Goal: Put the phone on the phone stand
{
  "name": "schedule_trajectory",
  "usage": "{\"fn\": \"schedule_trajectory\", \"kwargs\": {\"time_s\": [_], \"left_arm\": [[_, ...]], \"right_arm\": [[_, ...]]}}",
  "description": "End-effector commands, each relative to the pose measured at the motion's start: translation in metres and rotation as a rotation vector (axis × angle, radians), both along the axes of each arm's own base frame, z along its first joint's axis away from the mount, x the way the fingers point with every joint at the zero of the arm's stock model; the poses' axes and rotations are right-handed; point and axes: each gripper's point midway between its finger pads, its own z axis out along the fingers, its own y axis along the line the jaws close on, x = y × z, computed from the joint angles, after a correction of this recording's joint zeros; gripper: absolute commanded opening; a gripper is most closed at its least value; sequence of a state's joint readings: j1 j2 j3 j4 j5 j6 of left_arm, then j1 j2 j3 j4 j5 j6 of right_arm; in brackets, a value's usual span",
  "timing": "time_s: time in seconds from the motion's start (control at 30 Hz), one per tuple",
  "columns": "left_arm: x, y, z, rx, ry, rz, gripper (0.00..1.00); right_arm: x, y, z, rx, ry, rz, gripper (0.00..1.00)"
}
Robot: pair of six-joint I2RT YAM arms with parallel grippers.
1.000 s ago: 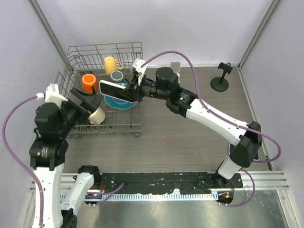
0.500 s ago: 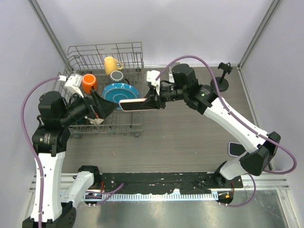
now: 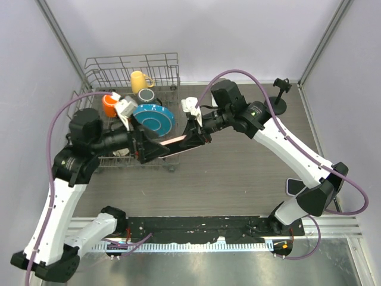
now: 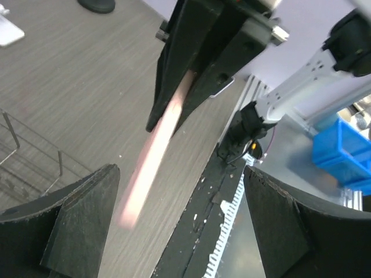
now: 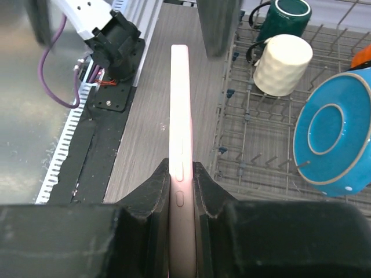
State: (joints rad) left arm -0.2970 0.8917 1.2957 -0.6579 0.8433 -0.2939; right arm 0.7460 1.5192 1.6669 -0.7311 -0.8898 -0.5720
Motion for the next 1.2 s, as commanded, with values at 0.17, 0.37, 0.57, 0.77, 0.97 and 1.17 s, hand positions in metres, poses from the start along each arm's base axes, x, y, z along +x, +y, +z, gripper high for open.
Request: {"fn": "schedule_trajectory", "kwargs": {"time_s": [0.17, 0.37, 0.57, 0.77, 0.97, 1.17], "left_arm": [[0.019, -0.019, -0.053, 0.229, -0.026, 0.006, 0.84], [0.017, -0.028, -0.06, 0.271, -0.059, -0.018, 0.62], [0.013, -0.032, -0.075, 0.352, -0.033, -0.029, 0.49], [0.011, -0.033, -0.077, 0.368, -0.054, -0.025, 0.21], [0.014, -0.031, -0.07, 0.329, -0.108, 0.025, 0.0], [0.016, -0.023, -0.06, 0.29, -0.103, 0.104, 0.0]], "right_arm": [[-0.029, -0.006, 0.038, 0.106, -0.085, 0.161, 0.01], [-0.029, -0.006, 0.036, 0.096, -0.084, 0.164, 0.01], [-0.031, -0.007, 0.038, 0.101, -0.078, 0.172, 0.01], [-0.033, -0.008, 0.039, 0.098, -0.085, 0.181, 0.01], [-0.032, -0.01, 0.039, 0.091, -0.08, 0.171, 0.02], [-0.025, -0.006, 0.041, 0.101, -0.084, 0.132, 0.41]]}}
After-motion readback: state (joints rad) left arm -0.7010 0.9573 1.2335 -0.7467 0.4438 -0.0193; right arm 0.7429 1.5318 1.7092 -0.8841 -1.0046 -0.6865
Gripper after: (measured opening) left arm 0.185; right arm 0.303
